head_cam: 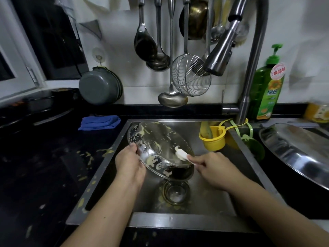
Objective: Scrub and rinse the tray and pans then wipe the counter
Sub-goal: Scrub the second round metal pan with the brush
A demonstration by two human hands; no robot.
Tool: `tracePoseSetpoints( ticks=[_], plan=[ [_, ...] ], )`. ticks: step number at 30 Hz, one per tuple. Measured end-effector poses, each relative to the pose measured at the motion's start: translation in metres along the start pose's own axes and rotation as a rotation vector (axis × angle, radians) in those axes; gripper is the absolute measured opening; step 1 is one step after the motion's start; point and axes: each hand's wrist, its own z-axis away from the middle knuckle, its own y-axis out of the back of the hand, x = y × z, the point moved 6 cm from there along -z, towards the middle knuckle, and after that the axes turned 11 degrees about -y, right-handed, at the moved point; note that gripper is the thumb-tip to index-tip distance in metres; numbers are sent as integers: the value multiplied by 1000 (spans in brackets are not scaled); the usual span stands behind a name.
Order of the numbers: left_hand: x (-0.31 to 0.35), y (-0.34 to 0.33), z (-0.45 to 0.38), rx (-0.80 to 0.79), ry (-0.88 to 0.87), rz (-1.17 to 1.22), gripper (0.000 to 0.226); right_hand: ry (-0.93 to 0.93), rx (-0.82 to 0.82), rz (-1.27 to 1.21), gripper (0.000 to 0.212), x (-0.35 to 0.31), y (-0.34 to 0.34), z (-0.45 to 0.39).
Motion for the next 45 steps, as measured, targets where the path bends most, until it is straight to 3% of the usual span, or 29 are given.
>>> tracePoseSetpoints(
  ticks=[4, 8, 12, 16, 17, 20, 21, 24, 25, 28, 29, 31, 33, 37, 38, 40, 42, 45],
  plan=[
    [-5, -6, 3, -61, 20, -103, 22, 260, -122, -184, 42, -37, -15, 28],
    [-2, -7, 4, -89, 25, -165, 22, 143, 40, -144, 37, -15, 4, -2],
    [-3, -1, -1, -64, 49, -213, 22, 322, -139, -176, 40, -34, -12, 29],
    [0, 0, 1, -72, 59, -221, 26, 56, 98, -58, 41, -5, 12, -8],
    [1, 0, 2, -65, 60, -223, 26, 71, 98, -48, 40, -4, 11, -6],
    [3, 0, 5, -77, 49, -292, 27, 306, -129, -112, 43, -39, -15, 29],
    [3, -2, 5, -100, 38, -328, 30, 315, -113, -98, 47, -42, -15, 29],
    [4, -15, 13, -220, -61, -443, 36, 183, 190, -45, 53, -21, 16, -6],
    [3, -18, 16, -249, -81, -468, 34, 213, 215, -44, 53, -22, 19, -5],
    [3, -24, 15, -292, -156, -511, 34, 456, 45, -50, 54, -54, -3, 32],
    [4, -24, 15, -304, -175, -521, 35, 477, 71, -37, 55, -57, -2, 35],
    [3, -27, 16, -338, -202, -548, 37, 314, 276, -49, 54, -39, 20, 8],
    [1, -27, 18, -352, -221, -570, 39, 135, 366, -94, 50, -23, 36, -5],
    [4, -26, 15, -335, -253, -562, 36, 396, 136, -87, 51, -54, 4, 38],
    [6, -26, 14, -334, -252, -554, 36, 408, 159, -66, 52, -52, 4, 35],
    [8, -24, 14, -338, -255, -578, 40, 211, 320, -73, 53, -29, 25, 4],
    [13, -23, 15, -326, -343, -668, 45, 50, 350, -151, 50, -12, 34, -7],
    [31, -26, 18, -296, -614, -890, 54, 234, 182, -257, 47, -33, 18, 22]
  ],
)
